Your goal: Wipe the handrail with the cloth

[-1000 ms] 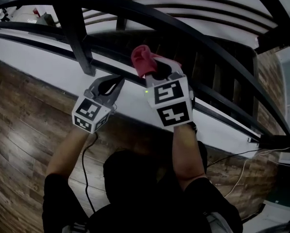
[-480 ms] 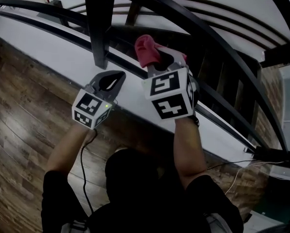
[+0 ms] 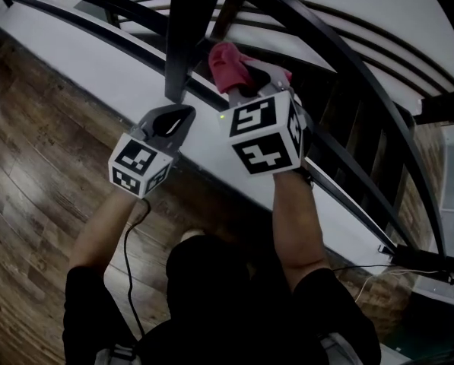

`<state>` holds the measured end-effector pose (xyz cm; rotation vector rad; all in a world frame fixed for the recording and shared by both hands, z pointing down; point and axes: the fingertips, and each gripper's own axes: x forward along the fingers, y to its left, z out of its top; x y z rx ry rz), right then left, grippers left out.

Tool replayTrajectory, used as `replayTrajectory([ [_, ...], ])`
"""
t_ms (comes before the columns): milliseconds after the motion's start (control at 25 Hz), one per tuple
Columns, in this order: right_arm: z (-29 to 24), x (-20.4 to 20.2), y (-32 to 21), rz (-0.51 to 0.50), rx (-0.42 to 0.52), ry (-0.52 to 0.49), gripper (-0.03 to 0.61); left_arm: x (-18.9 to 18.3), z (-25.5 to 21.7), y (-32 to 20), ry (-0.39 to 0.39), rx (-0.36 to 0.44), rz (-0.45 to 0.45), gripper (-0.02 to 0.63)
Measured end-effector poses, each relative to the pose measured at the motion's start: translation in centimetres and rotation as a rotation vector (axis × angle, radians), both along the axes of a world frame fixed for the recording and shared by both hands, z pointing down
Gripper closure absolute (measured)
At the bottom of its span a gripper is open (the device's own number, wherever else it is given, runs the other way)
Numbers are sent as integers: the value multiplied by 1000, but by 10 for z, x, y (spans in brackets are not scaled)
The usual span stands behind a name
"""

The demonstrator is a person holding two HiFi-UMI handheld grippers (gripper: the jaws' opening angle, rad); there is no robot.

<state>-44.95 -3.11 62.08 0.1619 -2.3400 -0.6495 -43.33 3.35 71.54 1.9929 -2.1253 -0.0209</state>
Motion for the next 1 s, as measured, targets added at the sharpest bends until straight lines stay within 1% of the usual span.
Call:
replayTrajectory([
  [160,1,-15,6,-19,27,-1,535,-12,2,6,6,-2,-24,615],
  [360,3,-23,11,-32,32,1,535,-18,-1,14,-2,7,-49,615],
  [480,1,-29,14,-36,32,-17,535,-25,-3,24,-12,19,-92,615],
  [640,1,-39,19,-63,61,-40,535,-25,8,32,4,2,-98,615],
  [720,0,-42,26,-102,80,-66,535,-28,11,35,9,-1,-106,615],
  [880,-5,-32,57,-206,86,-176,535,-37,18,45,31,-4,-142,615],
  [1000,-3,-27,82,-259,124,-225,535,-40,28,52,47,-24,-155,615],
])
